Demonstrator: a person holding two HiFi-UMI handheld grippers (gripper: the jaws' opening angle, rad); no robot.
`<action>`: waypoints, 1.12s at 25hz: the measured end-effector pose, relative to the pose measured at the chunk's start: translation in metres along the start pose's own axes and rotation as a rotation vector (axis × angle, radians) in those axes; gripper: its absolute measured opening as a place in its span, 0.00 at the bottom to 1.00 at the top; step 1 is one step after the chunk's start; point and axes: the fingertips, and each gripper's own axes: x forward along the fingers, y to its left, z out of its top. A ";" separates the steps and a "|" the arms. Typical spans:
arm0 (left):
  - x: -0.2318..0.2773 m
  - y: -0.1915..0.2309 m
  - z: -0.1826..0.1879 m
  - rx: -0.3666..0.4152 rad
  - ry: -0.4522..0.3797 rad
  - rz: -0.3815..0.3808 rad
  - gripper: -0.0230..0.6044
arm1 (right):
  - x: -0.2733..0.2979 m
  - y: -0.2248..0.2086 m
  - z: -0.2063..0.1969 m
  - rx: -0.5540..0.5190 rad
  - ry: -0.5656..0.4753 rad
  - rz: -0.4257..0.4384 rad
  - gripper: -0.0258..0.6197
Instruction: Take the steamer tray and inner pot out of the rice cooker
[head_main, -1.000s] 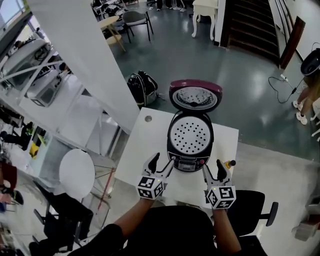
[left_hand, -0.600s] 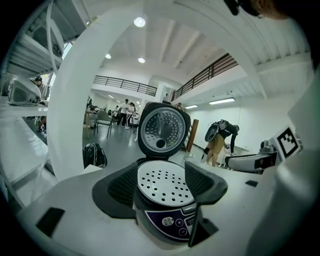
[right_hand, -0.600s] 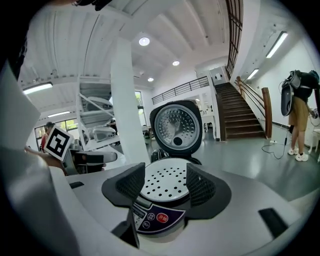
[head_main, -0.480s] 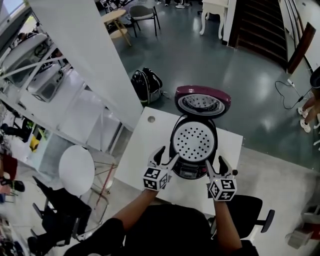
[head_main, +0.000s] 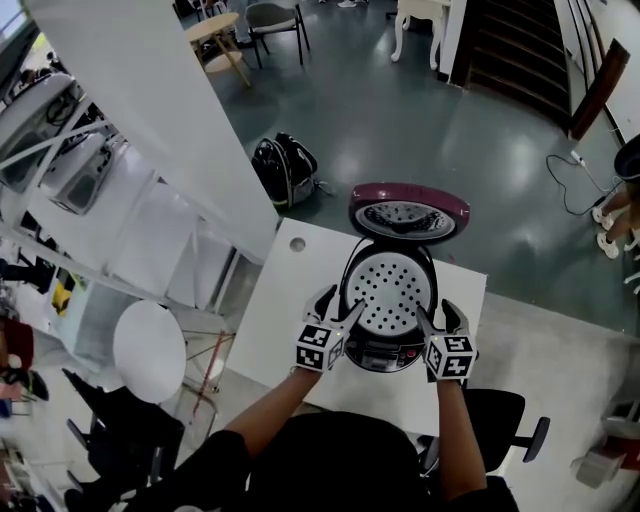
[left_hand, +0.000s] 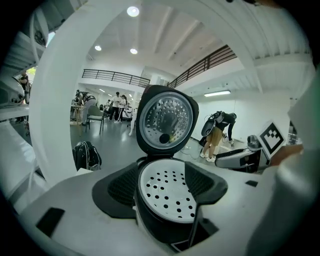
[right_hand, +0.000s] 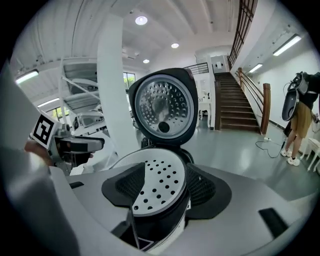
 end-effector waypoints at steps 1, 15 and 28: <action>0.006 0.002 -0.003 0.006 0.022 -0.003 0.47 | 0.005 -0.001 -0.003 -0.001 0.014 -0.004 0.39; 0.065 0.026 -0.035 0.182 0.254 -0.040 0.47 | 0.071 -0.020 -0.029 -0.230 0.224 -0.053 0.39; 0.092 0.045 -0.077 0.279 0.457 0.043 0.47 | 0.092 -0.035 -0.045 -0.454 0.366 -0.132 0.39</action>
